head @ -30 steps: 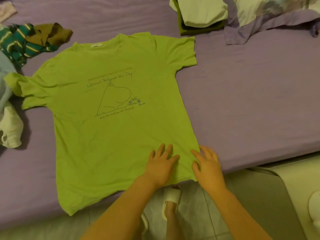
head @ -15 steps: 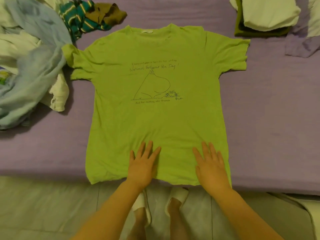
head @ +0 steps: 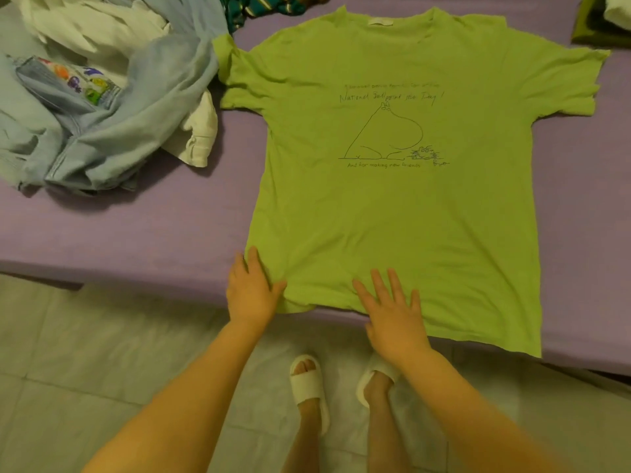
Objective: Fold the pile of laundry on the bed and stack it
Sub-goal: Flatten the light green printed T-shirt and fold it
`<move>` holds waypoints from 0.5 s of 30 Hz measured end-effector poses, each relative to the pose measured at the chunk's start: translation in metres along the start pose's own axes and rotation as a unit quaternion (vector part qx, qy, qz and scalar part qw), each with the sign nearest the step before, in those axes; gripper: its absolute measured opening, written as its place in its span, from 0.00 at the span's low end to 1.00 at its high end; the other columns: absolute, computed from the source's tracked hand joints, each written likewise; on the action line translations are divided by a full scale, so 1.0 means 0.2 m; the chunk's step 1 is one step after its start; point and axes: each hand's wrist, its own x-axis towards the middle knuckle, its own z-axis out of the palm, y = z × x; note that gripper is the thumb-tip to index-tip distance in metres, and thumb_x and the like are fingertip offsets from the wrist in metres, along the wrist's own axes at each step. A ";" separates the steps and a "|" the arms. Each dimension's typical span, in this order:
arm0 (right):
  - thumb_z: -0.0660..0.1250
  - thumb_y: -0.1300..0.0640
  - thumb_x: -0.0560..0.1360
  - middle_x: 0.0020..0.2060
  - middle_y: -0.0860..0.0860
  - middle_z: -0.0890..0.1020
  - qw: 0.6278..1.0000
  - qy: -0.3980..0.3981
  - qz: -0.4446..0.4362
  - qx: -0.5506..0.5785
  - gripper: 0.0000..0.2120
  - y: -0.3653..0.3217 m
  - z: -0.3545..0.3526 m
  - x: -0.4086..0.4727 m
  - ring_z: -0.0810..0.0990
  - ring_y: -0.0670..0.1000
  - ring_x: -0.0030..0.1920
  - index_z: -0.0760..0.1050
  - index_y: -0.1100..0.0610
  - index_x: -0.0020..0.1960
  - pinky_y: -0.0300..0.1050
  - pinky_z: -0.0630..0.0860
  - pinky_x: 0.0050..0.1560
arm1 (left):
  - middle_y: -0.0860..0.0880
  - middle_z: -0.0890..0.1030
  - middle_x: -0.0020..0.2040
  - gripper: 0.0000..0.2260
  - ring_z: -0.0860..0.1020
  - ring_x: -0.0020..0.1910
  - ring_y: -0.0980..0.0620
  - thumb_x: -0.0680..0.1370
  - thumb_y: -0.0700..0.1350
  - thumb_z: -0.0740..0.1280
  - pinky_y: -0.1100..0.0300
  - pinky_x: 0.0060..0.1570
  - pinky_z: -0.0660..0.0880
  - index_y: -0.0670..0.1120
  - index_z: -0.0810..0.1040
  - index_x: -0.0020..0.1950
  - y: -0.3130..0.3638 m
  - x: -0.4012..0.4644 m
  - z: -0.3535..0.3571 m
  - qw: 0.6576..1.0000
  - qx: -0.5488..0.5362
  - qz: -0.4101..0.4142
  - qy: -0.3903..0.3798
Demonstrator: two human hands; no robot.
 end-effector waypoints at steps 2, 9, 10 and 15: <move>0.59 0.55 0.78 0.77 0.51 0.38 1.000 0.004 0.012 0.000 0.39 -0.02 0.01 -0.01 0.35 0.58 0.76 0.33 0.42 0.75 0.65 0.45 0.72 | 0.37 0.63 0.71 0.38 0.64 0.67 0.38 0.75 0.50 0.70 0.45 0.62 0.65 0.42 0.52 0.77 -0.01 -0.01 -0.01 0.999 -0.043 0.027 0.000; 0.59 0.52 0.78 0.78 0.53 0.46 0.998 0.025 0.052 0.031 0.35 -0.09 0.02 -0.13 0.44 0.58 0.77 0.42 0.45 0.77 0.58 0.52 0.73 | 0.38 0.81 0.51 0.11 0.78 0.53 0.39 0.74 0.45 0.70 0.49 0.49 0.73 0.42 0.77 0.54 -0.04 -0.11 -0.05 0.971 -0.232 -0.042 -0.052; 0.58 0.52 0.78 0.78 0.53 0.47 0.997 0.028 0.056 0.035 0.34 -0.09 0.01 -0.15 0.45 0.58 0.77 0.43 0.46 0.78 0.57 0.53 0.73 | 0.39 0.82 0.47 0.06 0.79 0.50 0.40 0.74 0.45 0.70 0.50 0.48 0.74 0.44 0.78 0.45 -0.05 -0.12 -0.07 0.964 -0.254 -0.050 -0.052; 0.58 0.47 0.79 0.78 0.54 0.49 0.993 0.062 0.068 0.068 0.33 -0.13 -0.02 -0.22 0.47 0.56 0.77 0.46 0.49 0.78 0.53 0.55 0.73 | 0.48 0.73 0.38 0.05 0.70 0.38 0.49 0.79 0.42 0.63 0.63 0.36 0.71 0.46 0.70 0.43 -0.05 -0.18 -0.19 0.876 -0.478 -0.066 -0.019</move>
